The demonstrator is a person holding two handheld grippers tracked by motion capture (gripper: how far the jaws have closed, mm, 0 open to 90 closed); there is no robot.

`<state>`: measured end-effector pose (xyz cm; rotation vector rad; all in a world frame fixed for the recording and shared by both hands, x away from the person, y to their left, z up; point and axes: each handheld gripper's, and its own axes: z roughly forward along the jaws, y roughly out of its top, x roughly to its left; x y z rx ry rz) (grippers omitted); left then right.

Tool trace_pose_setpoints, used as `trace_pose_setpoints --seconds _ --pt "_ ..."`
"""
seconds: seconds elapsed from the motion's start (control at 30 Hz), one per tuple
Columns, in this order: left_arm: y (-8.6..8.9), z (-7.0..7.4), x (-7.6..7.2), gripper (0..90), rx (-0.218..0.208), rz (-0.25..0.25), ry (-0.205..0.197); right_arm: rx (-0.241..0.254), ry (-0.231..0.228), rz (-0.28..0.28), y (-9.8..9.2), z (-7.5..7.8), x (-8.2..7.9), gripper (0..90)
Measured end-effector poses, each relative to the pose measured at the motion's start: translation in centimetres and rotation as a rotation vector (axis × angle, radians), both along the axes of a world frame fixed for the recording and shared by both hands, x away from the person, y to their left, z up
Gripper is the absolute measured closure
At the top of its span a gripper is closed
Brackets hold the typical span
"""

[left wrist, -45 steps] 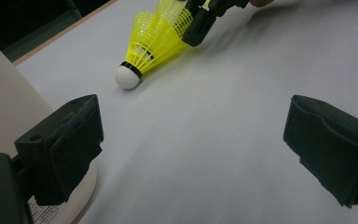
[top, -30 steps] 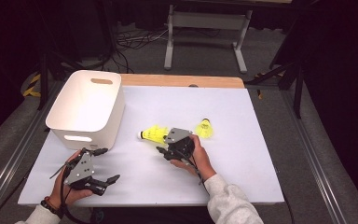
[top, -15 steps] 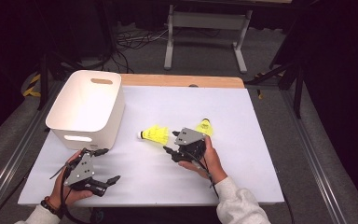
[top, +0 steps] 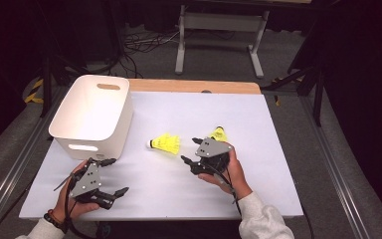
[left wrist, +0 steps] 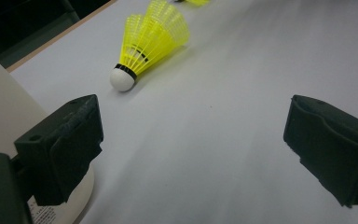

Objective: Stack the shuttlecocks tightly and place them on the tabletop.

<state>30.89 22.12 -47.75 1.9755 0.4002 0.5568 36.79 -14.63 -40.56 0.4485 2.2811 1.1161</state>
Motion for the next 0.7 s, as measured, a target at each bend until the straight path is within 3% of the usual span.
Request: trace_pose_setpoints --seconds 0.5,0.7 --pt "0.0 0.1 0.0 5.6 -0.002 0.002 -0.003 -0.016 -0.048 -0.033 -2.2 0.9 -1.9 30.0" --pt "0.0 0.1 0.0 5.5 0.0 -0.002 -0.005 -0.023 -0.047 -0.05 -3.3 0.7 -2.2 29.7"
